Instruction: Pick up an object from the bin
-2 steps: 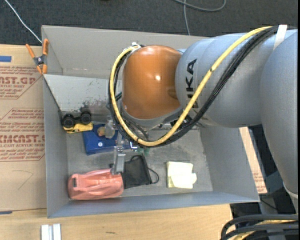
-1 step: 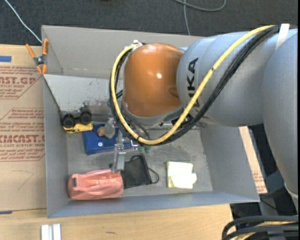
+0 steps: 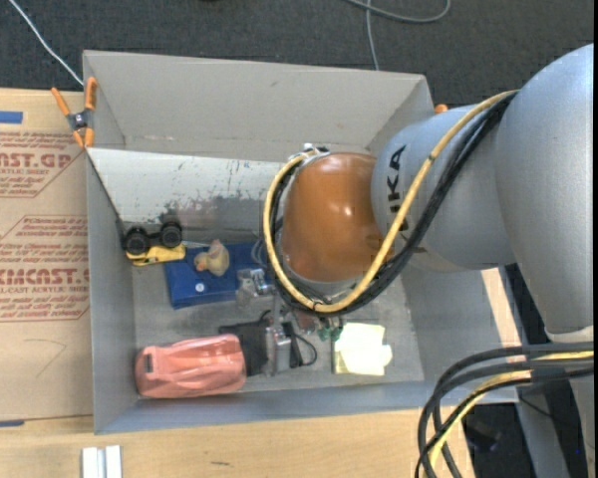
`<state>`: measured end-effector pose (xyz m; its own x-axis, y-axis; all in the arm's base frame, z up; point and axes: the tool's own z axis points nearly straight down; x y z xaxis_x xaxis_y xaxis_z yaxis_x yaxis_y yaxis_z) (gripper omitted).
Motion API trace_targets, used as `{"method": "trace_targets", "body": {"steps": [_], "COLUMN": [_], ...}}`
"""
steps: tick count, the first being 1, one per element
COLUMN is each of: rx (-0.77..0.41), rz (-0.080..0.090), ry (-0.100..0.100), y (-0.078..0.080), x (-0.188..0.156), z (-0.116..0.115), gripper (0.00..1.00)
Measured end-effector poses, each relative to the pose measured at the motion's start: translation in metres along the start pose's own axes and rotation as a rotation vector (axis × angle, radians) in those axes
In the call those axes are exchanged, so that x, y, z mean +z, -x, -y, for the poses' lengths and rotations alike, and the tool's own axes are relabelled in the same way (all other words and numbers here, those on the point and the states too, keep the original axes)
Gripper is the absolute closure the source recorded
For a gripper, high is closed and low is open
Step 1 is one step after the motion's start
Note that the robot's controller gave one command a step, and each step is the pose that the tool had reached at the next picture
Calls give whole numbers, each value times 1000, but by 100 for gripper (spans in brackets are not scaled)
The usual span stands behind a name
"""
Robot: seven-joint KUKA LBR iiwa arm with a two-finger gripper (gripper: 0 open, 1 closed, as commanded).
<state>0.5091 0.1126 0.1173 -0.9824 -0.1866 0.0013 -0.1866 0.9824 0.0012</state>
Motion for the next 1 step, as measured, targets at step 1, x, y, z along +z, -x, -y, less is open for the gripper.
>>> {"method": "trace_targets", "body": {"steps": [1], "rx": [-157], "rz": [19], "ry": [1], "y": [-12], "x": [45], "z": [-66], "gripper": [0]}}
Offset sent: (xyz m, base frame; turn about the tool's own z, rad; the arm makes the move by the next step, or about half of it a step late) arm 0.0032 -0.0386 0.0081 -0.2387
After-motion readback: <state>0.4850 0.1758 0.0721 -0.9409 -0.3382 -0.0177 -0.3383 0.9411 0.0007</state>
